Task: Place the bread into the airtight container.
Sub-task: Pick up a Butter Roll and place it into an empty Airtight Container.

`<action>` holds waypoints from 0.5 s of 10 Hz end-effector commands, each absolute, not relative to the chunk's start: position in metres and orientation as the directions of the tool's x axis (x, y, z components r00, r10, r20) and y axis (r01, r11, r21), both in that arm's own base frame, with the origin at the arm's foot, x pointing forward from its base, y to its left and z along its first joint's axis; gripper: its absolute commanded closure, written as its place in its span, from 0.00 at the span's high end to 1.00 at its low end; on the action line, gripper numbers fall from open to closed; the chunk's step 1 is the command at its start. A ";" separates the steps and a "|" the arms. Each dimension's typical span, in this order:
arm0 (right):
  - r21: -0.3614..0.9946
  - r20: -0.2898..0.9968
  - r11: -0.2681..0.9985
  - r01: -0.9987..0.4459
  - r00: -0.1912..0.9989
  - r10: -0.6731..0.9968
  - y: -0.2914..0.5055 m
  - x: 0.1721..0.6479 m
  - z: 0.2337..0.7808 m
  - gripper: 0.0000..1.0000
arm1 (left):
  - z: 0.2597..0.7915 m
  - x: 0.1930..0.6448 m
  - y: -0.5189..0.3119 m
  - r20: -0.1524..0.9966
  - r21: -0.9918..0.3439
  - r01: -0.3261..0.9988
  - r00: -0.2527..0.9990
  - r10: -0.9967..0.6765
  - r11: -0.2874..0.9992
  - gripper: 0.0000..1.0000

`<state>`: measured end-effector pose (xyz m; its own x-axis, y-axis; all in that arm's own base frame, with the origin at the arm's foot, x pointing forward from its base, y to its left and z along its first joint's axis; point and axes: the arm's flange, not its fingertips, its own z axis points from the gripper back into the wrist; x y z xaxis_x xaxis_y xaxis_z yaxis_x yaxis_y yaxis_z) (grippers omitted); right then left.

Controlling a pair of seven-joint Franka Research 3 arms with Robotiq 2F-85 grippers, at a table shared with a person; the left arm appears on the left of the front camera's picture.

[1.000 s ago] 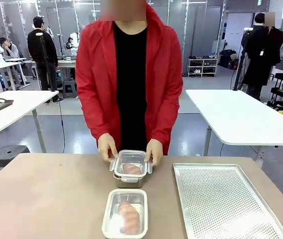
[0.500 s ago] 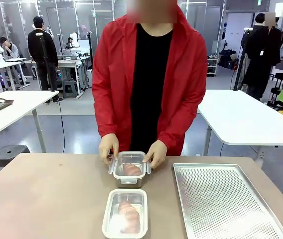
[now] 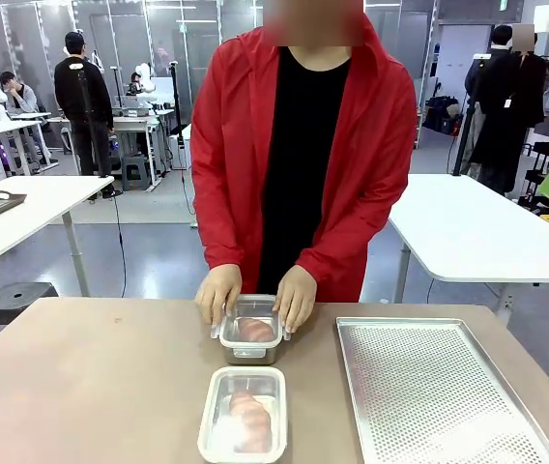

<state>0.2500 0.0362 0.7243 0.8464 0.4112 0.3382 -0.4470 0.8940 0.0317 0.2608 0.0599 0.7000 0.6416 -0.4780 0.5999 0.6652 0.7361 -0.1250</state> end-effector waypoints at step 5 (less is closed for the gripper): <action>0.032 0.343 0.889 -0.456 0.841 0.419 0.034 0.251 0.727 1.00 | 0.701 0.261 0.060 0.605 -0.126 0.677 0.631 -0.485 0.725 1.00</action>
